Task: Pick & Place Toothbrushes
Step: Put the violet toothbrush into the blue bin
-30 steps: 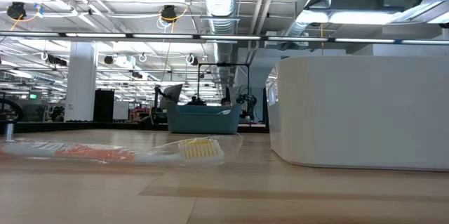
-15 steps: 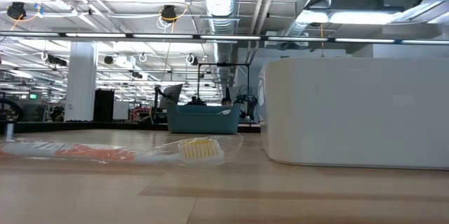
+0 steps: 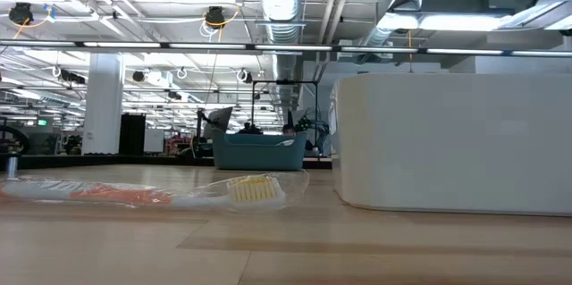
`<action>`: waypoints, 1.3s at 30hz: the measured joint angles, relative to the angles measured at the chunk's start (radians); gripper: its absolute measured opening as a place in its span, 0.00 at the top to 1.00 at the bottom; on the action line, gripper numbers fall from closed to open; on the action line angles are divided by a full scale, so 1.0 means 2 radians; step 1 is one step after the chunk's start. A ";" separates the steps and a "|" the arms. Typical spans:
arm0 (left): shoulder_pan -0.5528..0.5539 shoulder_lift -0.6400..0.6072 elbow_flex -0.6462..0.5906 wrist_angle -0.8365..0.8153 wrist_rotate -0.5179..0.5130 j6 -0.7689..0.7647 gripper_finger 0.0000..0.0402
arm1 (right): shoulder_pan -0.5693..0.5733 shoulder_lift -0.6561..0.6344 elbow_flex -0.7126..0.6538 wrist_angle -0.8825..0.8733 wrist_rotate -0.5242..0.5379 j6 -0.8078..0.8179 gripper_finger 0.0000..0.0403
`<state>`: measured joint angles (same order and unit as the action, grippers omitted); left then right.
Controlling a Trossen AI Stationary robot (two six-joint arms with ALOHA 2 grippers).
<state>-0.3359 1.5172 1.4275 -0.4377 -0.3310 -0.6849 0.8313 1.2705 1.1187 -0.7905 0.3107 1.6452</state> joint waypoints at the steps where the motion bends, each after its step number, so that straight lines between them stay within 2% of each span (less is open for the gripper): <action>1: 0.000 0.002 0.000 0.007 0.005 0.001 0.65 | -0.007 -0.005 0.000 0.012 0.015 -0.014 1.00; 2: 0.000 0.002 -0.005 0.020 0.013 0.002 0.65 | -0.014 -0.010 0.000 0.025 0.031 -0.030 1.00; 4: 0.003 0.002 -0.034 0.100 0.050 0.002 0.65 | -0.030 -0.022 0.000 0.054 0.059 -0.065 1.00; 7: 0.006 0.002 -0.100 0.271 0.092 -0.005 0.67 | -0.055 -0.037 0.000 0.103 0.093 -0.126 1.00; 9: 0.006 0.004 -0.153 0.414 0.100 -0.025 0.68 | -0.072 -0.044 0.000 0.137 0.105 -0.165 1.00; 12: 0.014 0.016 -0.230 0.612 0.088 -0.074 0.70 | -0.092 -0.051 0.000 0.193 0.118 -0.218 1.00; 15: 0.031 0.027 -0.281 0.743 0.030 -0.150 0.70 | -0.114 -0.051 0.000 0.248 0.120 -0.263 1.00; 17: 0.042 0.030 -0.297 0.768 0.020 -0.184 0.70 | -0.131 -0.049 0.000 0.278 0.120 -0.287 1.00; 22: 0.060 0.031 -0.298 0.771 0.082 -0.199 0.70 | -0.175 -0.040 0.001 0.311 0.121 -0.317 1.00; 28: 0.056 0.029 -0.298 0.766 0.085 -0.185 0.70 | -0.206 -0.038 0.000 0.318 0.106 -0.330 1.00; 33: 0.060 0.029 -0.298 0.746 0.086 -0.179 0.70 | -0.214 -0.037 0.000 0.328 0.085 -0.331 1.00; 39: 0.064 0.029 -0.299 0.729 0.084 -0.165 0.70 | -0.226 -0.036 0.000 0.327 0.084 -0.339 1.00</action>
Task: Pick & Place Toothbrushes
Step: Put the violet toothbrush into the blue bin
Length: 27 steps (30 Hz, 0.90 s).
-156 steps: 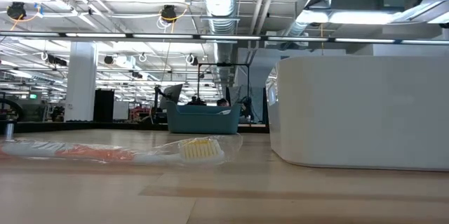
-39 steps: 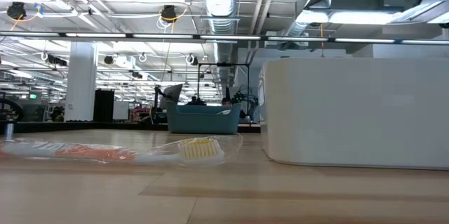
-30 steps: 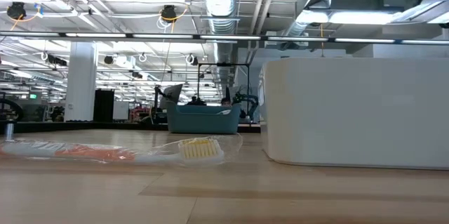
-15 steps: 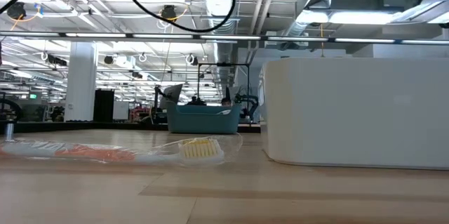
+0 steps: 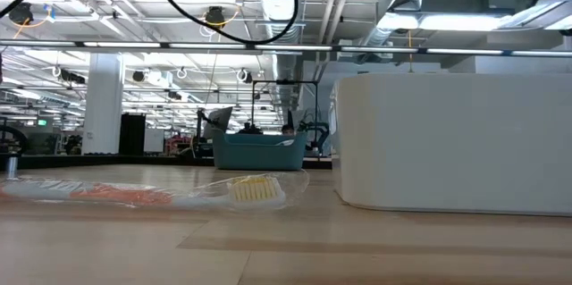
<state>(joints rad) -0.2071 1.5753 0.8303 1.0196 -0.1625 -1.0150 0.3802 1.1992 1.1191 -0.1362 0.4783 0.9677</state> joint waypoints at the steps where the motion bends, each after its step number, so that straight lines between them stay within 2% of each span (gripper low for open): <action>1: 0.000 0.000 0.000 -0.001 0.000 0.005 0.70 | -0.002 0.000 0.000 -0.001 0.000 -0.001 1.00; 19: 0.038 0.000 0.000 0.000 -0.005 0.008 0.70 | -0.047 0.000 0.000 -0.001 0.000 -0.015 1.00; 27: 0.062 0.000 0.000 0.017 0.024 0.008 0.70 | -0.067 0.000 0.000 -0.003 -0.003 -0.018 1.00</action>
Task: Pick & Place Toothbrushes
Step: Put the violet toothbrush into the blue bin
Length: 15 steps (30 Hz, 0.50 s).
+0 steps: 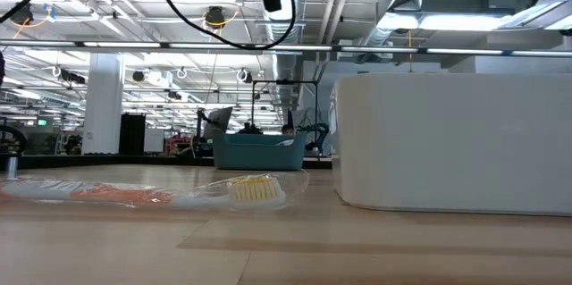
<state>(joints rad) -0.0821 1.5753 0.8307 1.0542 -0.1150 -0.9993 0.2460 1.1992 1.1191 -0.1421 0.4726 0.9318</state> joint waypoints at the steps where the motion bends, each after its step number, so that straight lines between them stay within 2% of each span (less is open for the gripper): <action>1: 0.003 0.000 0.000 0.005 0.005 0.000 0.70 | -0.002 0.000 0.000 0.000 0.000 0.000 1.00; 15: 0.039 0.000 0.000 0.019 0.024 -0.004 0.70 | -0.034 0.000 0.000 0.000 -0.002 0.000 1.00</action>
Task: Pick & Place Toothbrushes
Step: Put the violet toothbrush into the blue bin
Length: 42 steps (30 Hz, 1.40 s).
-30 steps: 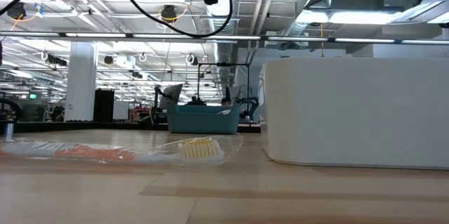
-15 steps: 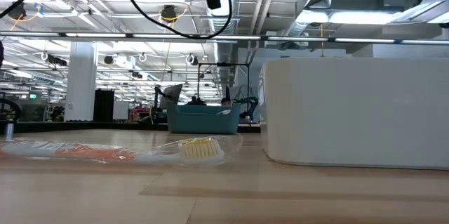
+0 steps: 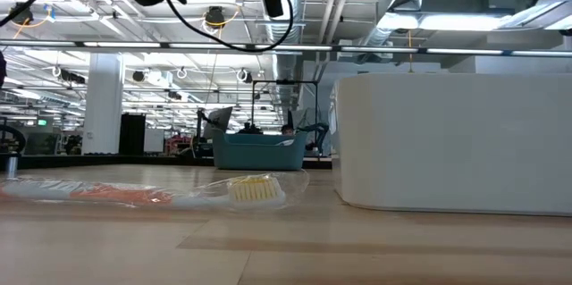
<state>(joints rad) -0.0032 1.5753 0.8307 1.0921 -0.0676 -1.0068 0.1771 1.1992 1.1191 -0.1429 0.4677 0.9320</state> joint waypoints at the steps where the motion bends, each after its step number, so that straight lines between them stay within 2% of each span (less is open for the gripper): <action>1: 0.002 0.000 0.000 0.001 0.003 0.000 0.70 | -0.003 0.000 0.000 0.000 0.000 0.000 1.00; 15: 0.009 0.000 0.000 0.004 0.007 0.002 0.70 | -0.037 0.000 0.000 0.000 -0.026 0.000 1.00; 21: 0.007 0.000 0.000 -0.006 0.011 0.003 0.70 | -0.032 0.000 0.000 0.001 -0.051 0.000 1.00; 29: -0.007 0.000 0.000 -0.009 0.038 0.004 0.70 | -0.012 0.000 0.000 0.001 -0.052 0.001 1.00; 42: -0.024 0.000 0.000 -0.042 0.038 0.019 0.70 | -0.002 0.065 -0.001 0.057 -0.078 0.019 1.00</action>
<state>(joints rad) -0.0511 1.5753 0.8313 1.0088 0.0091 -0.9696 0.1734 1.3285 1.1179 -0.0295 0.3113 0.9695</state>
